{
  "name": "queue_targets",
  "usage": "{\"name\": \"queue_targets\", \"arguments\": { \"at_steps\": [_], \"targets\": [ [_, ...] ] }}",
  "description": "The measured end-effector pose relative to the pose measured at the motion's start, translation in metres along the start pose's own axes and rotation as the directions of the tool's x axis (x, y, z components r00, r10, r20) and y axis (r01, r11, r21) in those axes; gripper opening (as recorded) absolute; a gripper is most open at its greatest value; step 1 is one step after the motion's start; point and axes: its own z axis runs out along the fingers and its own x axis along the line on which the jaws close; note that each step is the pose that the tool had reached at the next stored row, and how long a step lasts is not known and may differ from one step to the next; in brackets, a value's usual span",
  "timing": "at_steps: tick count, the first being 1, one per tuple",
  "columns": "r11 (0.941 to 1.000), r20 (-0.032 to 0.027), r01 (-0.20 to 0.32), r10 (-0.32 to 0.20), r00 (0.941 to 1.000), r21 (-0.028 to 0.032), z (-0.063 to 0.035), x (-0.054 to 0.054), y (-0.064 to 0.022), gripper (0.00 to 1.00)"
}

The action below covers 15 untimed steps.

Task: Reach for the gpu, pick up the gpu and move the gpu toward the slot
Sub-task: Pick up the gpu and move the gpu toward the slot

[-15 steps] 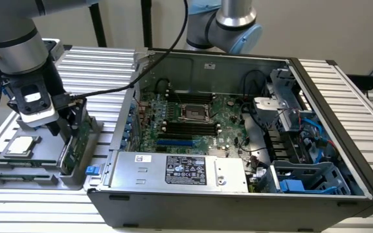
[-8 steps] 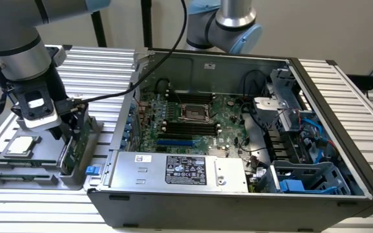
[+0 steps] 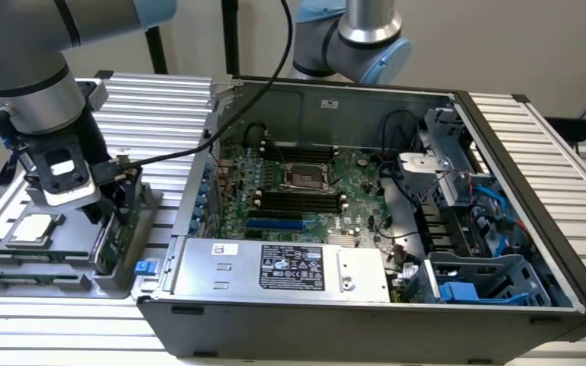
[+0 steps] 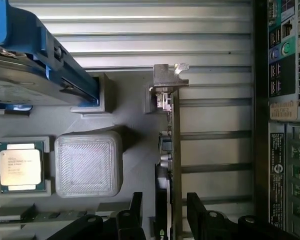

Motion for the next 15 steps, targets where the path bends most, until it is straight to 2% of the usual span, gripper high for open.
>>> {"name": "queue_targets", "arguments": {
  "at_steps": [4, 6, 15],
  "targets": [
    [1.0, 0.0102, 0.0, 0.0, 0.9999, 0.0005, 0.0016, 0.0005, 0.0007, 0.48],
    [1.0, 0.0136, 0.0, 0.0, 0.9999, 0.0003, 0.0024, 0.0008, 0.0008, 0.48],
    [1.0, 0.0148, -0.001, 0.001, 0.9999, 0.0002, 0.0032, 0.0032, 0.0025, 0.48]
  ]
}}
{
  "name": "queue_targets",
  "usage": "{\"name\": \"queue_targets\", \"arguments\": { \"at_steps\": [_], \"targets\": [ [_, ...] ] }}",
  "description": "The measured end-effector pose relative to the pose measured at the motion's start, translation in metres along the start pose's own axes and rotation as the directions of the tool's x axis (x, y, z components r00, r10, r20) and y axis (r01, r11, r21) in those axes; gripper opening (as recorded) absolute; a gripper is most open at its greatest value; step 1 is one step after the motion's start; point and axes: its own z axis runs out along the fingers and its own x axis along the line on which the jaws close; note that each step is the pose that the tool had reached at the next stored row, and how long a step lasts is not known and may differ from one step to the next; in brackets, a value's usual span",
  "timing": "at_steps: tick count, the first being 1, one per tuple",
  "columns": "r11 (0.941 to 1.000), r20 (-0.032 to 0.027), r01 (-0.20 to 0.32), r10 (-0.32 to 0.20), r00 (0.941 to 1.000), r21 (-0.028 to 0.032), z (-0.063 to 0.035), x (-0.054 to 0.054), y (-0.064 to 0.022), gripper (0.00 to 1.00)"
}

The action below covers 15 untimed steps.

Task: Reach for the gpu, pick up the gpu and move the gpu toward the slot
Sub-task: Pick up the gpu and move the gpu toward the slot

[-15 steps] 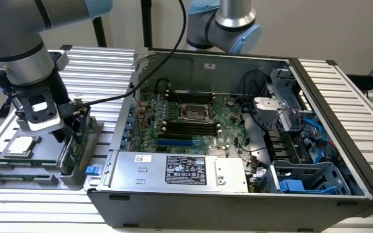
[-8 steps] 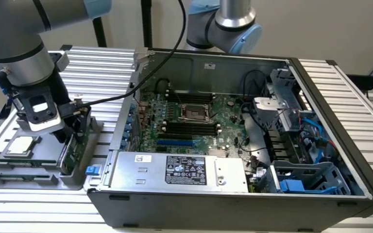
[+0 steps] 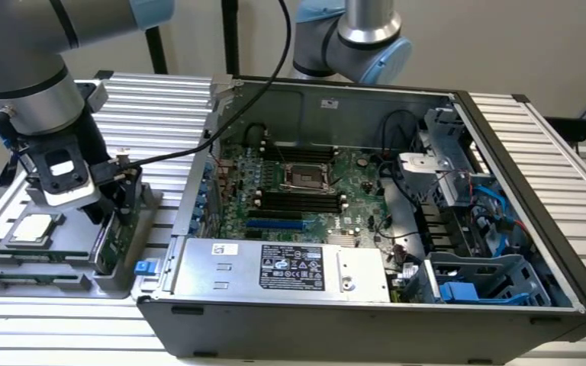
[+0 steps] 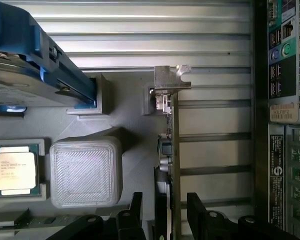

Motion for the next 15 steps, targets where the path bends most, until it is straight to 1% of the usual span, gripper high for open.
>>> {"name": "queue_targets", "arguments": {
  "at_steps": [5, 6, 7, 9, 10, 14, 15],
  "targets": [
    [1.0, 0.0, 0.0, 0.0, 1.0, 0.0001, 0.0002, 0.0017, 0.0023, 0.48],
    [1.0, -0.0002, 0.0, 0.0, 1.0, 0.0002, 0.0002, 0.0018, 0.0024, 0.46],
    [1.0, -0.0003, 0.0, 0.0, 1.0, 0.0004, 0.0002, 0.0018, 0.0024, 0.4],
    [1.0, -0.0002, 0.0, 0.0, 1.0, 0.0003, 0.0005, 0.0018, 0.0024, 0.4],
    [1.0, -0.0002, 0.0, 0.0, 1.0, 0.0002, 0.0006, 0.0019, 0.0024, 0.33],
    [1.0, -0.0002, 0.0, 0.0, 1.0, 0.0003, 0.0008, 0.0019, 0.0025, 0.33],
    [1.0, -0.0002, 0.0, 0.0, 1.0, 0.0004, 0.0008, 0.0018, 0.0024, 0.31]
  ]
}}
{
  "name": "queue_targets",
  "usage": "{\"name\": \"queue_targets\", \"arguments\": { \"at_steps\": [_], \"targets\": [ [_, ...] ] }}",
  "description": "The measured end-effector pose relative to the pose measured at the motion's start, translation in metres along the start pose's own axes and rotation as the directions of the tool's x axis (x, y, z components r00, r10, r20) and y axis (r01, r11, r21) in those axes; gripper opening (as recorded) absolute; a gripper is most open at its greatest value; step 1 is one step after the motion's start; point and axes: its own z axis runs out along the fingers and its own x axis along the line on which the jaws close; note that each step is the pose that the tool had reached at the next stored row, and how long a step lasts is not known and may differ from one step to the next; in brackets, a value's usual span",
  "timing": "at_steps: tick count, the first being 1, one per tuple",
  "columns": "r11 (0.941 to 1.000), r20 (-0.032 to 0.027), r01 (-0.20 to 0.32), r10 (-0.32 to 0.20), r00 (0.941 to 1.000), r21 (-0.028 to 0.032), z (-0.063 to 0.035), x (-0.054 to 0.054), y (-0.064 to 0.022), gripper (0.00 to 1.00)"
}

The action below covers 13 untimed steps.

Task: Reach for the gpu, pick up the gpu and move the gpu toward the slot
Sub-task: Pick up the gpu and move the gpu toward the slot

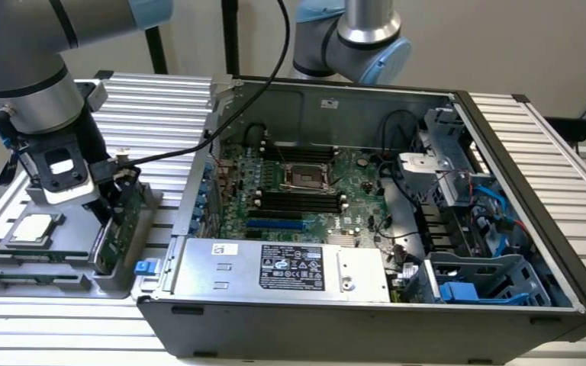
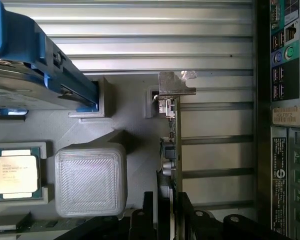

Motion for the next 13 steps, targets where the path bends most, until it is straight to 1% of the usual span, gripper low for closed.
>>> {"name": "queue_targets", "arguments": {
  "at_steps": [1, 2, 9, 13],
  "targets": [
    [1.0, -0.0003, 0.0, 0.0, 1.0, 0.0, 0.0, 0.0, 0.0, 0.31],
    [1.0, -0.0002, 0.0, 0.0, 1.0, 0.0, 0.0, 0.0, 0.0, 0.26],
    [1.0, -0.0005, 0.0, 0.0, 1.0, -0.0002, 0.0001, 0.0001, 0.0, 0.26],
    [1.0, -0.0038, 0.0, 0.0, 1.0, -0.0004, -0.0006, 0.0, 0.0001, 0.26]
  ]
}}
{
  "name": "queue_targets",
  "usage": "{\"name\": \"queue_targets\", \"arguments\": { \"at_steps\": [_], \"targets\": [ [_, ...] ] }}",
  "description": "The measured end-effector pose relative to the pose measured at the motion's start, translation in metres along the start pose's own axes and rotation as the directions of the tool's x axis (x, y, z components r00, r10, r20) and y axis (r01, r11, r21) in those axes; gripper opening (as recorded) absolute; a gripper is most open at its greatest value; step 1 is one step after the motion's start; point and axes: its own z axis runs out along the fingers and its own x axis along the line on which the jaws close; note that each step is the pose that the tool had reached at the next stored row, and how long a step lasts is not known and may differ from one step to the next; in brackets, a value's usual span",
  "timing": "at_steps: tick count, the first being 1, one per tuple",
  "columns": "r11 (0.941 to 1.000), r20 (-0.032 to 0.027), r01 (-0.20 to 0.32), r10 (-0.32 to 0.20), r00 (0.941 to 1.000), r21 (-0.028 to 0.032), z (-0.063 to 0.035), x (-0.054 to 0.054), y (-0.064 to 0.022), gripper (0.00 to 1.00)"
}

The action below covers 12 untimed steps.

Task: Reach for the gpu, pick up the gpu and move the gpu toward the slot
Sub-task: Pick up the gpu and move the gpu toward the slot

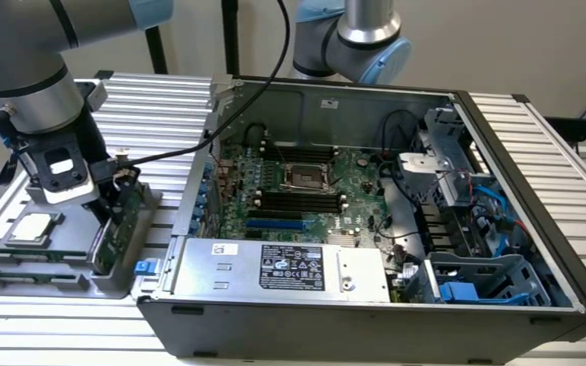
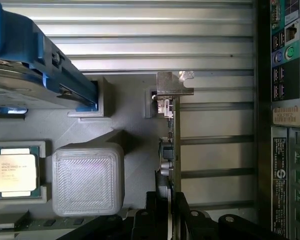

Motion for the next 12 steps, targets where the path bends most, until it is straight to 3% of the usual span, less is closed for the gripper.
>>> {"name": "queue_targets", "arguments": {
  "at_steps": [6, 12],
  "targets": [
    [1.0, -0.0136, 0.0, 0.0, 0.9999, 0.0008, -0.0052, -0.001, -0.0001, 0.26],
    [1.0, -0.0416, 0.001, -0.001, 0.9991, 0.0019, -0.0149, -0.003, -0.0002, 0.26]
  ]
}}
